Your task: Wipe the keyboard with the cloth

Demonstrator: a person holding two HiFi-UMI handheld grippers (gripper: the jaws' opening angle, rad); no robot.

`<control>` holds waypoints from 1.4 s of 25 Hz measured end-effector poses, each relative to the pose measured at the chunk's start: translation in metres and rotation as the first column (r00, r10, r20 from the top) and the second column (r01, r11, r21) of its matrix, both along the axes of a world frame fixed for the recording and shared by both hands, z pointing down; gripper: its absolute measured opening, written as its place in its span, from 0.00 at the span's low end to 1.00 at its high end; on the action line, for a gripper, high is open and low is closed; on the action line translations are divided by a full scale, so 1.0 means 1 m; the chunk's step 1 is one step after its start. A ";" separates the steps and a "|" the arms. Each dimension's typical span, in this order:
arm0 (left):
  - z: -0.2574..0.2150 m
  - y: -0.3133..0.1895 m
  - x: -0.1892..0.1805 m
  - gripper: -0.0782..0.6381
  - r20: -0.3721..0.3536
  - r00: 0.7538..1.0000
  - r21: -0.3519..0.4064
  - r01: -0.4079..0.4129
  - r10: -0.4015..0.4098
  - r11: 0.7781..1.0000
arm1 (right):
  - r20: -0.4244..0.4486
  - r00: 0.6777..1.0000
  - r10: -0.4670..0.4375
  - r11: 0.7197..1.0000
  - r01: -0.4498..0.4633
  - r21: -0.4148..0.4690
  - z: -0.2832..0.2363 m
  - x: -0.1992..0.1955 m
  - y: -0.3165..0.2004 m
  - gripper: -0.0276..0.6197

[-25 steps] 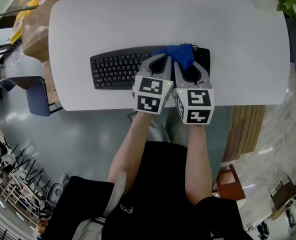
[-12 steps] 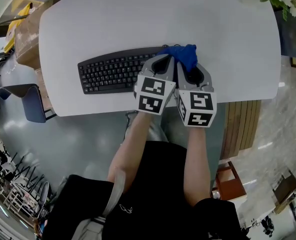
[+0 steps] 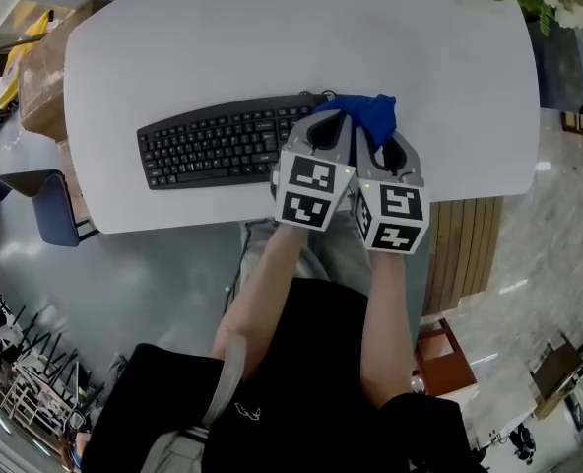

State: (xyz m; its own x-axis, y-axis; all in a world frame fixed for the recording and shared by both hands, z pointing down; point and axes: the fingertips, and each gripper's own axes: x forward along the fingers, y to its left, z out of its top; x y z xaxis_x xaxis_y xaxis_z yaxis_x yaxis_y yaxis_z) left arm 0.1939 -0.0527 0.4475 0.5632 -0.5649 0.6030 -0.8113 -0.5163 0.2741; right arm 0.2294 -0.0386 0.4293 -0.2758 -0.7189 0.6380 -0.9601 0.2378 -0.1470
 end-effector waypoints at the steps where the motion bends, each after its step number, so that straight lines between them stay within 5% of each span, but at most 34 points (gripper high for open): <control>1: 0.000 0.001 0.004 0.10 -0.007 1.000 -0.004 0.000 0.000 1.000 | -0.012 1.000 -0.002 1.000 0.002 -0.002 0.000 0.003 0.001 0.18; 10: -0.020 -0.002 0.005 0.10 -0.063 0.997 0.034 0.043 -0.040 0.999 | -0.028 0.997 -0.067 0.996 0.069 0.062 -0.032 -0.001 -0.015 0.18; 18: -0.049 -0.011 -0.117 0.10 -0.080 0.967 0.097 0.248 -0.241 0.964 | 0.036 0.972 -0.231 0.960 0.221 0.171 -0.077 -0.103 -0.026 0.18; 27: -0.057 0.018 -0.289 0.10 -0.002 0.886 0.130 0.460 -0.464 0.878 | 0.143 0.858 -0.493 0.864 0.462 0.203 -0.081 -0.272 -0.006 0.18; 35: -0.042 0.066 -0.392 0.10 0.077 0.813 0.097 0.569 -0.577 0.816 | 0.272 0.717 -0.642 0.763 0.633 0.133 -0.059 -0.382 0.043 0.18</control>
State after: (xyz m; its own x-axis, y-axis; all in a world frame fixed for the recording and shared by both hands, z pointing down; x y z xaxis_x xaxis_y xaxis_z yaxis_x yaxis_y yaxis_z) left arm -0.1983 0.0135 0.4058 0.0649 -0.8073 0.5866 -0.9865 0.0366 0.1596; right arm -0.1526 0.0042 0.3707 -0.8396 -0.3219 0.4375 -0.4943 0.7867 -0.3698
